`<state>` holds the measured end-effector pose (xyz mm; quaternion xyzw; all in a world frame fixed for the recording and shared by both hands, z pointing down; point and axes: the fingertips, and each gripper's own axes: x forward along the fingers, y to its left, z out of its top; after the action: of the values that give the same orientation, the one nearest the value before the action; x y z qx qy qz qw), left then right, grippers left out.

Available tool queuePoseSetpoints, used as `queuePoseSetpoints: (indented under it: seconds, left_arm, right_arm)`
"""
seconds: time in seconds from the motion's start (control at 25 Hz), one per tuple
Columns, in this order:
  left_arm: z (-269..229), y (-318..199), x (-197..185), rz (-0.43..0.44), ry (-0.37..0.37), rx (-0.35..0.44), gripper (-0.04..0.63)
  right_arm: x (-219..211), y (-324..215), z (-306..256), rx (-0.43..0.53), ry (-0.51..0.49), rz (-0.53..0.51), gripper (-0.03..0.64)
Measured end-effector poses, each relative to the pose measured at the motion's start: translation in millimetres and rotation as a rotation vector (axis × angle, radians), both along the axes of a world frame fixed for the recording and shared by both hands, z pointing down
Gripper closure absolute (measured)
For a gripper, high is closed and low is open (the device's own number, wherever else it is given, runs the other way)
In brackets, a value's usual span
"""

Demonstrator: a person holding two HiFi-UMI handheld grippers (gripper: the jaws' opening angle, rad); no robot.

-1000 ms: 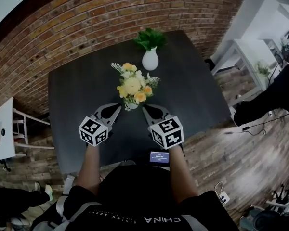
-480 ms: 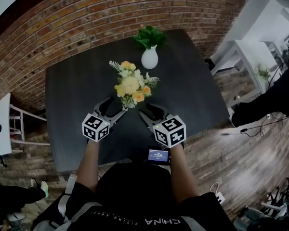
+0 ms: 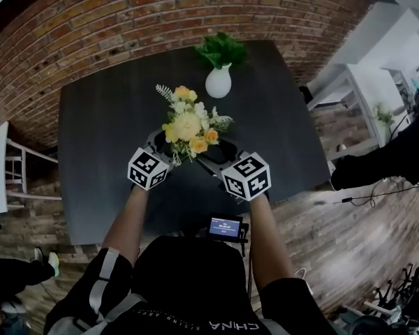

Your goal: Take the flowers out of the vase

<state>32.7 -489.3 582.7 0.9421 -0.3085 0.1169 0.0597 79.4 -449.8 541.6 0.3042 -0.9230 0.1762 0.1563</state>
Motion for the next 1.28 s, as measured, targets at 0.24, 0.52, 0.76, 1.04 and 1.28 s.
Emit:
queuePoseSetpoints:
  seconds: [0.24, 0.52, 0.76, 1.04, 1.28]
  left_arm:
    - [0.5, -6.4, 4.4, -0.023, -0.006, 0.021, 0.272]
    - [1.5, -6.8, 5.1, -0.003, -0.023, 0.017, 0.273]
    - [2.2, -8.3, 2.1, 0.001, -0.035, 0.005, 0.273]
    - [4.2, -6.9, 0.9, 0.000, -0.040, 0.006, 0.273]
    - [3.8, -7.8, 1.6, 0.001, -0.045, 0.000, 0.273]
  right_arm:
    - [-18.3, -20.8, 1.9, 0.008, 0.014, -0.136, 0.362]
    - [-50.3, -46.0, -8.2, -0.001, -0.074, -0.181, 0.364]
    - [-68.5, -52.0, -11.9, -0.008, -0.119, -0.221, 0.365]
    - [-69.2, -57.5, -27.1, 0.023, -0.167, -0.194, 0.508]
    - [-65.6, -58.5, -38.5, 0.023, -0.212, -0.165, 0.529]
